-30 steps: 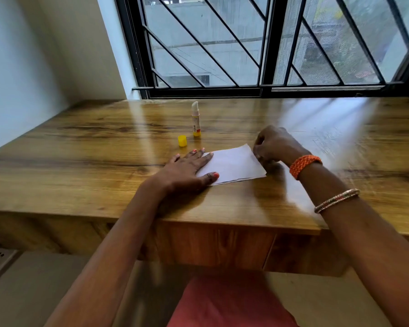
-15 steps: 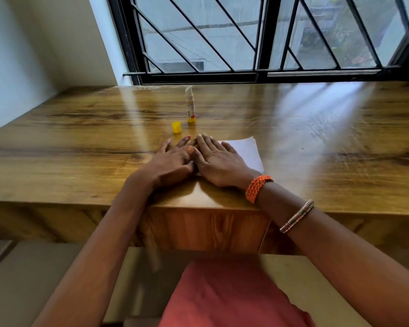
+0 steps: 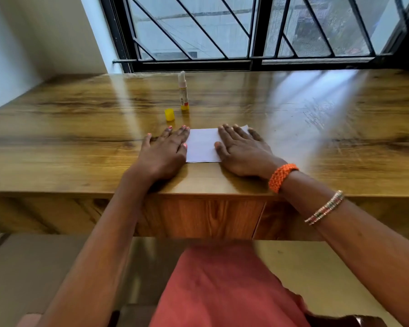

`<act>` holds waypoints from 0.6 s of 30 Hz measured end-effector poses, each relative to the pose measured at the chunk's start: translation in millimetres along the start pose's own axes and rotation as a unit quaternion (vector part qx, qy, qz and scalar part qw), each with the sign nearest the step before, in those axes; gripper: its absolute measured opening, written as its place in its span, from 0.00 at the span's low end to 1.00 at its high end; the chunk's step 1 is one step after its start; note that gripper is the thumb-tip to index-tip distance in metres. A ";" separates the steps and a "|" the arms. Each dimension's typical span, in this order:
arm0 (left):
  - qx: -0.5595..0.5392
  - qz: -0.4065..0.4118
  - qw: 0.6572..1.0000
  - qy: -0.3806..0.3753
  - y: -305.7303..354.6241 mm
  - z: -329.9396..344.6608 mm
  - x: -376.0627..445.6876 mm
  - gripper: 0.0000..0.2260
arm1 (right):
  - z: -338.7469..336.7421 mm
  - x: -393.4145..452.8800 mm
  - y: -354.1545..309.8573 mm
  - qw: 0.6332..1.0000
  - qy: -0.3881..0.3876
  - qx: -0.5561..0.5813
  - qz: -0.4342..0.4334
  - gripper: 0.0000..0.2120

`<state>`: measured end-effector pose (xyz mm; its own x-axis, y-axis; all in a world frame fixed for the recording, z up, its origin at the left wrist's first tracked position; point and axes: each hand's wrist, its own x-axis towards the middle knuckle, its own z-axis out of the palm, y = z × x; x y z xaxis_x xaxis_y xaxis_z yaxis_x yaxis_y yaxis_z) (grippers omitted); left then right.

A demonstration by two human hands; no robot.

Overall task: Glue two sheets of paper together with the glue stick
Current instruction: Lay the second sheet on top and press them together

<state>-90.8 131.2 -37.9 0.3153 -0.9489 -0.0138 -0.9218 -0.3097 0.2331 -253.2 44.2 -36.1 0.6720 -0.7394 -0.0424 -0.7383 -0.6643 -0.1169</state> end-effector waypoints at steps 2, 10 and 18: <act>-0.006 -0.005 1.000 0.008 0.0 2.1 0.0 0.22 | 0.0 -5.8 10.3 0.999 0.007 -0.018 0.034 0.28; 0.011 -0.048 0.999 0.013 11.4 5.2 -1.9 0.24 | 3.3 -14.4 8.4 0.995 0.032 -0.005 0.093 0.32; 0.013 -0.052 0.998 0.015 10.4 8.5 -3.0 0.24 | 7.9 -43.8 -0.7 0.992 0.039 -0.002 0.120 0.31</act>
<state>-103.2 130.4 -43.7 0.4150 -0.9098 -0.0070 -0.8897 -0.4075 0.2060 -281.6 77.9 -42.0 0.4712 -0.8820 0.0075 -0.8764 -0.4691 -0.1091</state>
